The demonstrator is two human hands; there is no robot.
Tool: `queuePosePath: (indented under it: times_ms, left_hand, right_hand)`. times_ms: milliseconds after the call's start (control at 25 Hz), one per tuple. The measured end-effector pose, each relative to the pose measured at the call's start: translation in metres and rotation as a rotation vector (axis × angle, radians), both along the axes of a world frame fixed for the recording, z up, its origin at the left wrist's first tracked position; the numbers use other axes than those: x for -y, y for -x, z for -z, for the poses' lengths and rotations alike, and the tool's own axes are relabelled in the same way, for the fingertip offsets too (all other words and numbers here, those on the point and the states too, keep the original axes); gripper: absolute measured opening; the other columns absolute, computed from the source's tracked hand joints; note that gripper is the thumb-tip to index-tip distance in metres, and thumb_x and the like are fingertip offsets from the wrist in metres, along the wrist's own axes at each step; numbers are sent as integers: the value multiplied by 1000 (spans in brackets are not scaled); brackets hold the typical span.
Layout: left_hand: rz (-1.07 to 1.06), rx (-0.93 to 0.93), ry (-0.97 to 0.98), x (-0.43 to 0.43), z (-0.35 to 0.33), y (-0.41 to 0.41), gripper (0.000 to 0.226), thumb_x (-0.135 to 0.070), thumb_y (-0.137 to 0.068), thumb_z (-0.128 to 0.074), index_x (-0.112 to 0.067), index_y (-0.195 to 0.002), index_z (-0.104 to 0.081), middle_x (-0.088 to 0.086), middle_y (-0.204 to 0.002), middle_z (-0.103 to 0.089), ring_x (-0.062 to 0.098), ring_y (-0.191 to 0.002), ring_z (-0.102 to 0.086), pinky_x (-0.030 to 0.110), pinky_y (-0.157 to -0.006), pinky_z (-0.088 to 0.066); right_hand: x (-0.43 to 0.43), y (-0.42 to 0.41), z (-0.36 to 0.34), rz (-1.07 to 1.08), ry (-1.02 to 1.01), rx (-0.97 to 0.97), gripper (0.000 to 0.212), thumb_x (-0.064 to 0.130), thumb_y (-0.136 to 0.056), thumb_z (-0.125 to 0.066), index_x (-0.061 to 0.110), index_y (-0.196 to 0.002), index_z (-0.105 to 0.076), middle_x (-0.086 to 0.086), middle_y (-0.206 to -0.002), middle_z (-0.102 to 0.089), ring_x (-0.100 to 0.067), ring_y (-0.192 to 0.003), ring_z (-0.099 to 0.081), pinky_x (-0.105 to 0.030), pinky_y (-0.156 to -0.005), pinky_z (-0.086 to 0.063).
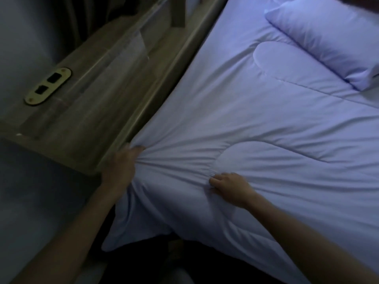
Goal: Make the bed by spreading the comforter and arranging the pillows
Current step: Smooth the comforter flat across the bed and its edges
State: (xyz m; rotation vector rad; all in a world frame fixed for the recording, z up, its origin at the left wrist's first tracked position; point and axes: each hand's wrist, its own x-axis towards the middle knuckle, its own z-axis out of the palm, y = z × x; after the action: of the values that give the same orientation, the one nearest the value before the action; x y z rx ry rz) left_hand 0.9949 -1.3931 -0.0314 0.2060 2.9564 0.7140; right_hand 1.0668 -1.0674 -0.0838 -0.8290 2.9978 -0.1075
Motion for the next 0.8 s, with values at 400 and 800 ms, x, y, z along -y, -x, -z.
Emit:
queuePosePath:
  times_ms: [400, 800]
  left_hand:
    - [-590, 551, -92, -8, 106, 16, 48, -50, -89, -36, -32, -133, -46, 19, -141, -43, 41, -122, -47, 51, -104, -38]
    - [-180, 259, 174, -109, 102, 3, 57, -44, -97, -32, -39, -150, -11, 8, -161, 6, 37, -146, 4, 67, -111, -4]
  right_hand:
    - [15, -30, 46, 385, 26, -75, 43, 41, -75, -49, 23, -113, -59, -6, -122, -63, -27, -107, -56, -41, -87, -37]
    - [-33, -70, 42, 881, -26, 215, 70, 63, -86, -31, 27, -146, -33, -3, -154, -35, -31, -138, -37, -62, -103, -32]
